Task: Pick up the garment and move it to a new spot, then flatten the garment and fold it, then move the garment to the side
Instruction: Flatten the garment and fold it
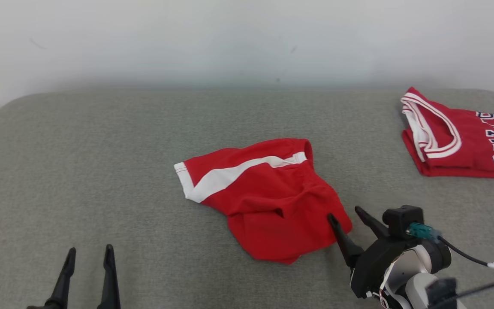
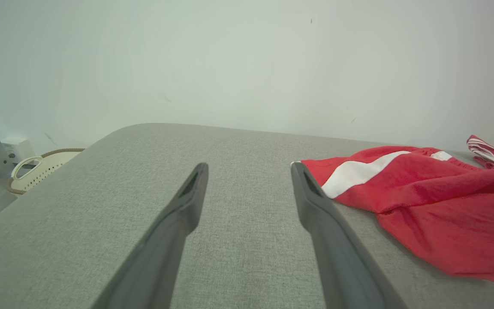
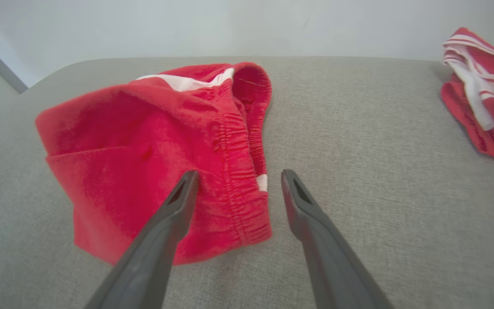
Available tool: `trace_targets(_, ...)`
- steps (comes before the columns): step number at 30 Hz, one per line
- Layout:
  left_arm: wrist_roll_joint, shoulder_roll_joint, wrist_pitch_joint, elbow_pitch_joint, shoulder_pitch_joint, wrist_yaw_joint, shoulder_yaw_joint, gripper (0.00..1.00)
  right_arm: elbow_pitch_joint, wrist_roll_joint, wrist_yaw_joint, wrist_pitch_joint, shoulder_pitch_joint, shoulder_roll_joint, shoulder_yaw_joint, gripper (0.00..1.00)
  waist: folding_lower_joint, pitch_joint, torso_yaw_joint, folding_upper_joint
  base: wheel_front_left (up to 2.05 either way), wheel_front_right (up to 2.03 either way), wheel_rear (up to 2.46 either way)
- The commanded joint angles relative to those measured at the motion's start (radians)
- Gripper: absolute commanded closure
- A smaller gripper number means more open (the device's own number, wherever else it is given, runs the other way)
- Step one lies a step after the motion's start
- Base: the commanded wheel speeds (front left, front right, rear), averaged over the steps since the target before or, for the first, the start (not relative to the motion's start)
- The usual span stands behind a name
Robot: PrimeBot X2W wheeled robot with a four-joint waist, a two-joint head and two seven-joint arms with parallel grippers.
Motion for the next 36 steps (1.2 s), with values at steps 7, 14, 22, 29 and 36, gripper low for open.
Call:
trace_targets(7,0.027,-0.023,-0.006,0.024,0.015,-0.036,0.014,0.0,0.113,0.081,-0.001,0.039,-0.066,-0.043,0.077,0.1,0.0,-0.001,0.066,0.0,0.0,0.0,0.0)
trace_targets(14,0.036,-0.045,-0.006,0.04,0.025,-0.056,0.037,0.0,0.113,0.183,-0.001,0.0,-0.101,-0.042,0.142,1.0,0.0,-0.001,0.068,0.0,0.0,0.0,0.0)
trace_targets(22,0.05,-0.061,-0.006,0.053,0.03,-0.078,0.058,0.0,-0.053,0.385,-0.001,0.008,-0.119,-0.039,0.202,1.0,0.0,-0.017,0.043,0.0,0.0,0.0,0.0)
trace_targets(29,0.062,-0.074,-0.006,0.063,0.033,-0.091,0.063,0.0,-0.059,0.326,-0.001,0.027,-0.134,-0.104,0.187,1.0,0.0,-0.029,0.033,0.0,0.0,0.0,0.0)
trace_targets(36,0.069,-0.081,-0.005,0.066,0.048,-0.1,0.071,0.0,-0.048,0.284,-0.001,0.054,-0.105,-0.121,0.165,0.0,0.0,-0.037,0.03,0.0,0.0,0.0,0.0)
